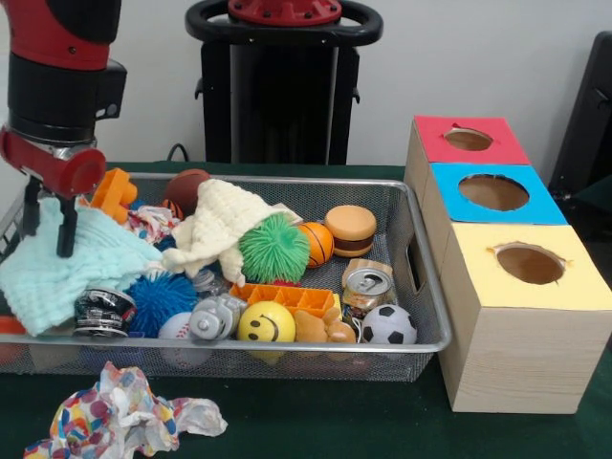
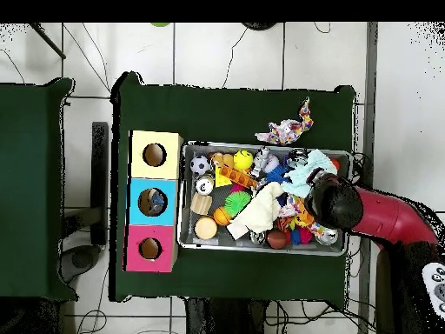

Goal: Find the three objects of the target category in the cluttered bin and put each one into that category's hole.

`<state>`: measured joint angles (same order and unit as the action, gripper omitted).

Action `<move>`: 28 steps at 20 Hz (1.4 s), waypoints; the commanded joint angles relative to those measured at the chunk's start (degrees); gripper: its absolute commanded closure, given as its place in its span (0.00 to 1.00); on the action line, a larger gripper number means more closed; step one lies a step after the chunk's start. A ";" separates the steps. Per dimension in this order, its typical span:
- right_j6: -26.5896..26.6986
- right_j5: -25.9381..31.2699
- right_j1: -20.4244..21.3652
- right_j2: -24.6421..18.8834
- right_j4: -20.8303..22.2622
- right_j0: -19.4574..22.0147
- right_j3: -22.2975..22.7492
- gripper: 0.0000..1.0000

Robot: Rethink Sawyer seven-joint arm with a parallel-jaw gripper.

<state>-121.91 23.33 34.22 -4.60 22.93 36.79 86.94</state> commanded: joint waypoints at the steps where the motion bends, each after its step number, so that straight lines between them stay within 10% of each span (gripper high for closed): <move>1: -0.94 7.07 -0.39 -7.76 -5.89 1.17 8.17 0.00; 8: -5.60 9.30 5.51 -5.57 -11.61 -3.39 14.48 0.00; 28: -7.24 5.96 2.58 1.91 -12.46 -10.40 15.39 0.00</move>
<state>-121.91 26.10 39.15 -4.43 10.49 28.20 100.70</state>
